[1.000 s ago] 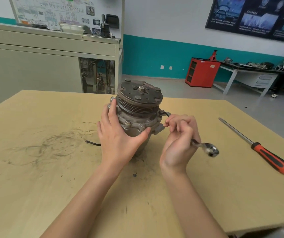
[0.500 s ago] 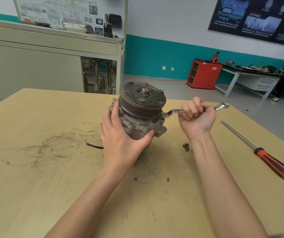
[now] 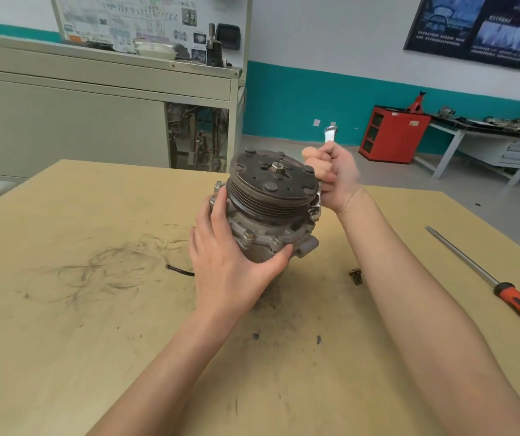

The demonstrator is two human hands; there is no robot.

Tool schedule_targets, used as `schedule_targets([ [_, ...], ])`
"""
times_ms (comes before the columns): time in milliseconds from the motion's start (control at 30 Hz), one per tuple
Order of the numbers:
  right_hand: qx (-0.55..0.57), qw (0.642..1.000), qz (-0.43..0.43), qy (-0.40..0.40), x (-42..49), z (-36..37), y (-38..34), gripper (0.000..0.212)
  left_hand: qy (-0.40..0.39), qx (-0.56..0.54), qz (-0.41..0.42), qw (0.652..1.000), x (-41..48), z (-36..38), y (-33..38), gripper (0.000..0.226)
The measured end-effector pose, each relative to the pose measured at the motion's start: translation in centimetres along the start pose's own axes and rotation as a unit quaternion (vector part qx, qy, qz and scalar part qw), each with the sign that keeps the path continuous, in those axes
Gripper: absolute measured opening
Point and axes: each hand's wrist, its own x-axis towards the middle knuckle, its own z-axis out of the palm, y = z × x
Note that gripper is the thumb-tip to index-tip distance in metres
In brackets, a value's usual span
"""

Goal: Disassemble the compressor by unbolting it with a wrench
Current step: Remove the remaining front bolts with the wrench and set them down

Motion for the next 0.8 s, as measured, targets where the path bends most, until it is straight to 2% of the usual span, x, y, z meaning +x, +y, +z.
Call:
schedule_targets([
  [100, 0.018, 0.996, -0.083, -0.028, -1.0, 1.4, -0.9, 0.023, -0.006, 0.003, -0.001, 1.0, 0.0, -0.1, -0.1, 0.112],
  [167, 0.013, 0.987, -0.157, 0.033, -2.9, 1.4, -0.9, 0.021, -0.009, 0.003, -0.003, 1.0, -0.1, -0.1, -0.2, 0.112],
  [267, 0.032, 0.949, -0.275, 0.15, -5.9, 0.9, 1.8, 0.025, -0.009, 0.002, -0.001, 1.0, -0.1, 0.0, -0.2, 0.112],
  [367, 0.091, 0.911, -0.367, 0.167, -7.9, 1.2, 4.7, 0.026, -0.011, 0.002, 0.0, 1.0, 0.0, 0.0, -0.2, 0.112],
  [533, 0.074, 0.877, -0.447, 0.161, -9.4, 2.4, 7.3, 0.029, -0.009, 0.001, 0.005, 1.0, 0.0, 0.0, -0.3, 0.111],
  [767, 0.018, 0.854, -0.496, 0.154, -10.1, 2.9, 9.7, 0.019, -0.01, 0.005, 0.003, 1.0, -0.1, 0.0, -0.3, 0.111],
  [800, 0.0, 0.849, -0.506, 0.153, -10.1, 2.8, 10.0, 0.023, -0.01, 0.005, 0.003, 1.0, -0.1, 0.0, -0.3, 0.111],
])
